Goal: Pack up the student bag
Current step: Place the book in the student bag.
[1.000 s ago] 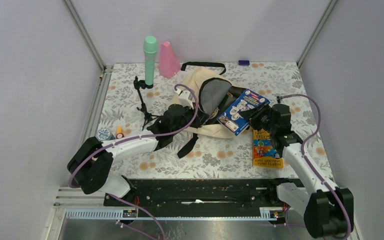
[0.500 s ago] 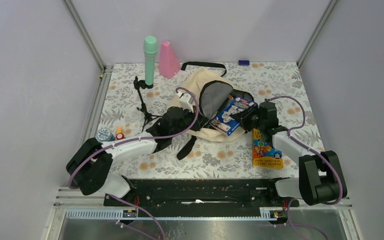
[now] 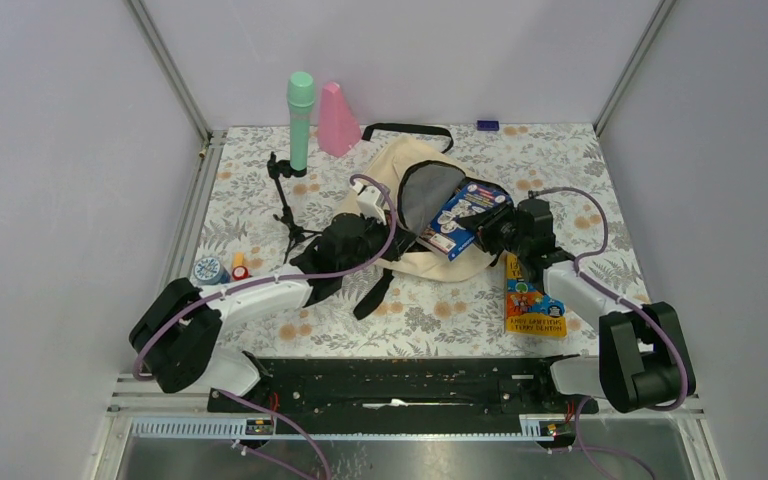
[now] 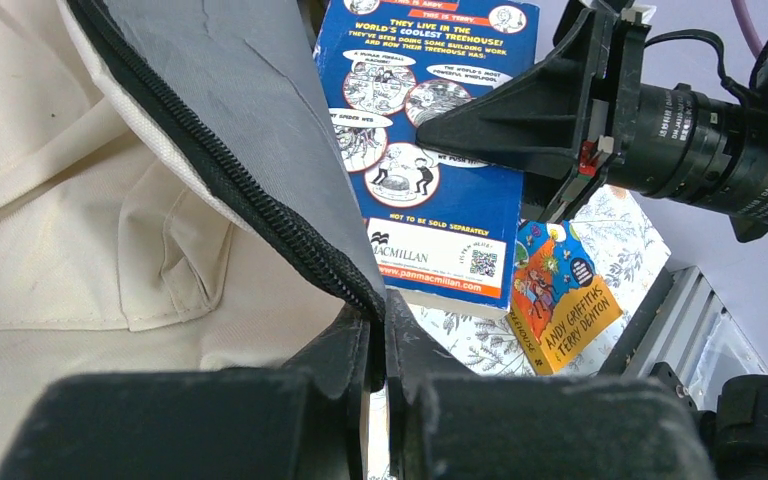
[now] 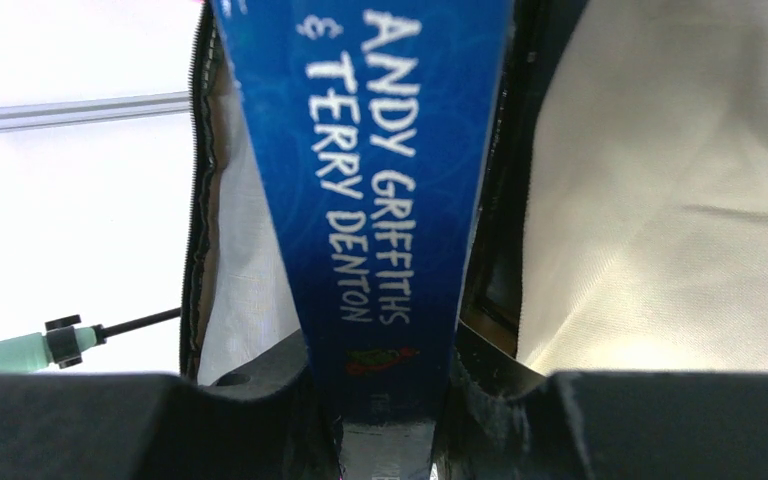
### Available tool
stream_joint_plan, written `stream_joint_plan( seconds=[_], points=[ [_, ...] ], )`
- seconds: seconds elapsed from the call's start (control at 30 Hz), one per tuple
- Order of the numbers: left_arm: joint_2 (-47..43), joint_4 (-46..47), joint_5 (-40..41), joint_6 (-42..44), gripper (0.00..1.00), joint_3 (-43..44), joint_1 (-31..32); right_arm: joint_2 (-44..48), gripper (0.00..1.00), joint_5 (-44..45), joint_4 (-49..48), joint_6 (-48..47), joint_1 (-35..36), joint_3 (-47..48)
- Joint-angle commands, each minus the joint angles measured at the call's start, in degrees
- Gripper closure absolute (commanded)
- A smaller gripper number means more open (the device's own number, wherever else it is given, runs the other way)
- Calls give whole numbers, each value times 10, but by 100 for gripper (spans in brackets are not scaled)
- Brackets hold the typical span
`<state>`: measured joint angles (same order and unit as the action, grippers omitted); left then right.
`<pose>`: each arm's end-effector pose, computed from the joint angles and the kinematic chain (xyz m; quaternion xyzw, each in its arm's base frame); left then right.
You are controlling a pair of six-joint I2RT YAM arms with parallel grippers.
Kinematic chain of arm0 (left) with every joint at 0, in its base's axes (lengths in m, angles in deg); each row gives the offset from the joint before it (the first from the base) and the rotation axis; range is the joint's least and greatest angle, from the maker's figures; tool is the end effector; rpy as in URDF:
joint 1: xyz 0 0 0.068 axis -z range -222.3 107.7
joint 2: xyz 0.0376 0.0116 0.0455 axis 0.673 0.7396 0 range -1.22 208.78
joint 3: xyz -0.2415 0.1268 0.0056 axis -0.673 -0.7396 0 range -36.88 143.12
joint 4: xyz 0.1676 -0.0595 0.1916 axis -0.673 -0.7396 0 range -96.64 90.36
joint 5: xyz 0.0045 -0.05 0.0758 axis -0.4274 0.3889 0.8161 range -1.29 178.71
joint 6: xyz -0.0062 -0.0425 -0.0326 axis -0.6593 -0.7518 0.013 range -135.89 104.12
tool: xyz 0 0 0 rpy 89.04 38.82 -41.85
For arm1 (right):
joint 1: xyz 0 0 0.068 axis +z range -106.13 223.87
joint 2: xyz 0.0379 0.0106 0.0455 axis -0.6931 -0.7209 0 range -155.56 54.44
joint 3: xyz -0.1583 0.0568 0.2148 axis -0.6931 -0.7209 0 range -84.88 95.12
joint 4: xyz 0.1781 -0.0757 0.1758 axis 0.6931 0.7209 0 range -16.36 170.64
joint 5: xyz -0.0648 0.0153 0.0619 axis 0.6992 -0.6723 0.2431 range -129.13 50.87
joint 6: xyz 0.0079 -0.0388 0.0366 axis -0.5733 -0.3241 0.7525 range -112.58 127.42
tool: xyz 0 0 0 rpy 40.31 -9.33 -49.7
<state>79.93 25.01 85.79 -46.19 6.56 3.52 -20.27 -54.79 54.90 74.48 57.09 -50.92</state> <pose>0.2193 -0.2284 0.2473 0.1213 0.7734 -0.3991 0.4774 0.2660 0.0724 0.2131 0.3040 0.7669 0.4434 0.3505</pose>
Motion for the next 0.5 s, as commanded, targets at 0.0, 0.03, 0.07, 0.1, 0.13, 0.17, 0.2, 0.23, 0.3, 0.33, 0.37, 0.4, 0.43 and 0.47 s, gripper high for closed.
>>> stream_joint_plan(
  seconds=[0.0,0.03,0.07,0.1,0.13,0.17,0.2,0.23,0.3,0.33,0.37,0.4,0.43,0.47],
  points=[
    [-35,57,-3,18,100,2,6,-3,100,3,-77,17,5,51],
    [-36,55,-4,20,100,2,6,-14,100,3,-82,20,5,54],
    [-37,54,-5,21,100,3,6,-23,100,2,-89,22,5,57],
    [-39,55,-4,22,100,2,6,-33,100,3,-93,21,6,60],
    [-40,58,-3,24,100,0,6,-41,100,6,-93,19,9,65],
    [-41,61,-1,25,100,-1,6,-53,100,9,-93,17,10,68],
    [-42,65,0,25,100,-3,6,-64,100,9,-93,17,12,70],
    [-42,67,1,27,100,-3,6,-75,100,9,-97,19,15,69],
    [-39,70,1,29,100,0,5,-94,100,16,-101,21,22,65],
    [-36,70,0,29,100,3,5,-102,100,22,-100,22,25,63],
    [-34,70,-2,29,100,5,5,-110,100,28,-100,23,29,61],
    [-33,71,-5,30,100,7,5,-119,100,33,-98,23,32,62],
    [-32,73,-8,30,100,8,5,-129,100,36,-91,22,34,68],
    [-31,73,-9,30,100,10,5,-139,100,37,-86,19,36,77]
  ],
)
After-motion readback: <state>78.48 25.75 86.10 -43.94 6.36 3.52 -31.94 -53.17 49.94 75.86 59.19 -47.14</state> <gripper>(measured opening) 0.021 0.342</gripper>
